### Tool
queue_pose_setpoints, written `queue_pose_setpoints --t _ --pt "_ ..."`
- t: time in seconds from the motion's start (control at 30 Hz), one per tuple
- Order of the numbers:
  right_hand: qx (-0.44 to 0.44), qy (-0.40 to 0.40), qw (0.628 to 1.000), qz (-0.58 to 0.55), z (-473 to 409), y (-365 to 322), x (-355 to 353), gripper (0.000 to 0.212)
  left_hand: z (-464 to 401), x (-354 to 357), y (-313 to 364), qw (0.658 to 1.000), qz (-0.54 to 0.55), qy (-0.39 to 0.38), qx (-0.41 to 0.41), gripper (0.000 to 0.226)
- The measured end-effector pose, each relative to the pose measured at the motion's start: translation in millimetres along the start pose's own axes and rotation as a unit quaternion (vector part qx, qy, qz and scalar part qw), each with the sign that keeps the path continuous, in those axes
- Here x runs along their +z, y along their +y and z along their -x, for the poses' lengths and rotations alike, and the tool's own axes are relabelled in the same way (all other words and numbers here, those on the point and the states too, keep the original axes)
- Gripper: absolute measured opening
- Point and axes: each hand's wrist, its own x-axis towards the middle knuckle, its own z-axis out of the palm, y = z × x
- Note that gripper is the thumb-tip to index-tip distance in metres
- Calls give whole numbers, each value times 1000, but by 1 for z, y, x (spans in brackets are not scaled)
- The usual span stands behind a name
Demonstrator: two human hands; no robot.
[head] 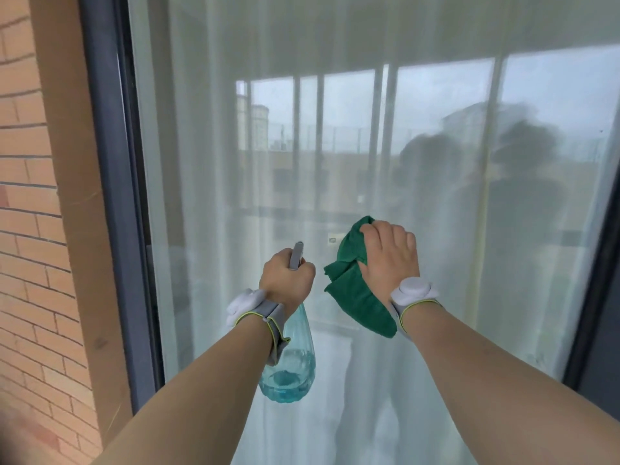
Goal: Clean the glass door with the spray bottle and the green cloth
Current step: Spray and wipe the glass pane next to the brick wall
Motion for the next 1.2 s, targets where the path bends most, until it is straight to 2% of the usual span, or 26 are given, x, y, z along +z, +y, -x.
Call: queue_pose_setpoints --t 0.07,0.13,0.23,0.47,0.6,0.77,0.87,1.07,1.2 --pt "-34 -29 999 5 9 -8 3 56 2 2 3 1000 -1 -5 0 11" --pt "-61 -55 997 6 13 -11 5 56 2 4 6 1000 -6 -4 1 23" --pt "-78 -58 995 18 2 2 -5 55 2 4 12 1000 -13 -9 7 31" --pt "21 -31 999 31 -15 30 -29 60 -2 7 22 1000 -6 -8 13 17" --pt "12 -38 999 3 7 32 -30 62 2 20 22 999 -4 -31 13 9" --pt "-52 -89 994 -42 58 36 -30 67 8 30 22 999 19 -42 15 13" --pt "-50 -134 988 -59 91 36 -29 61 17 41 15 998 24 -53 8 12" --pt "-129 -252 955 -88 127 27 -23 51 42 67 -14 997 -3 -72 7 12" --pt "-79 -307 942 -109 150 27 -21 50 65 77 -32 997 5 -72 -37 16"
